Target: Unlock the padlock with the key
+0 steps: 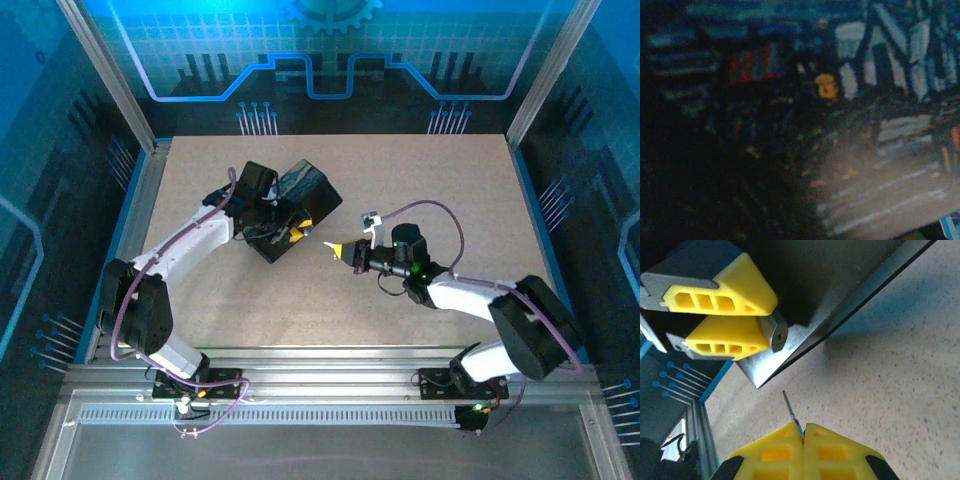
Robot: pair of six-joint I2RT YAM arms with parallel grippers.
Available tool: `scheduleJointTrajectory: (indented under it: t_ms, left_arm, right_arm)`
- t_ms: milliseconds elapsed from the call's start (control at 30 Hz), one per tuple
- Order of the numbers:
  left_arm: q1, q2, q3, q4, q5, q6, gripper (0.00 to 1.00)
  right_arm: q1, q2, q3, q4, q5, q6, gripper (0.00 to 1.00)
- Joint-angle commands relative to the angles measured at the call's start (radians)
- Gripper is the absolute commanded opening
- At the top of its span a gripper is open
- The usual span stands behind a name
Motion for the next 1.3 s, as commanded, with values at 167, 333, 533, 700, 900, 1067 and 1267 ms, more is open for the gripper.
scheduleJointTrajectory:
  t_ms: [167, 333, 533, 700, 900, 1067, 1267]
  left_arm:
    - [0.030, -0.035, -0.010, 0.050, 0.069, -0.024, 0.02]
    - [0.046, -0.045, -0.032, 0.057, 0.075, -0.025, 0.02]
    - [0.066, -0.061, -0.044, 0.057, 0.080, -0.024, 0.02]
    - [0.076, -0.071, -0.048, 0.058, 0.085, -0.022, 0.03]
    - [0.084, -0.080, -0.059, 0.066, 0.092, -0.027, 0.03]
    - [0.091, -0.087, -0.061, 0.066, 0.094, -0.025, 0.03]
    - [0.094, -0.096, -0.068, 0.076, 0.098, -0.035, 0.03]
  right_arm:
    - [0.010, 0.192, 0.036, 0.379, 0.016, -0.013, 0.00]
    - [0.012, 0.268, 0.061, 0.484, -0.016, 0.019, 0.00]
    - [0.025, 0.317, 0.094, 0.533, -0.030, 0.043, 0.00]
    - [0.047, 0.337, 0.130, 0.503, -0.015, 0.032, 0.00]
    - [0.049, 0.371, 0.145, 0.535, -0.021, 0.049, 0.00]
    - [0.051, 0.369, 0.139, 0.524, -0.007, 0.046, 0.00]
    - [0.068, 0.384, 0.156, 0.542, -0.037, 0.049, 0.00]
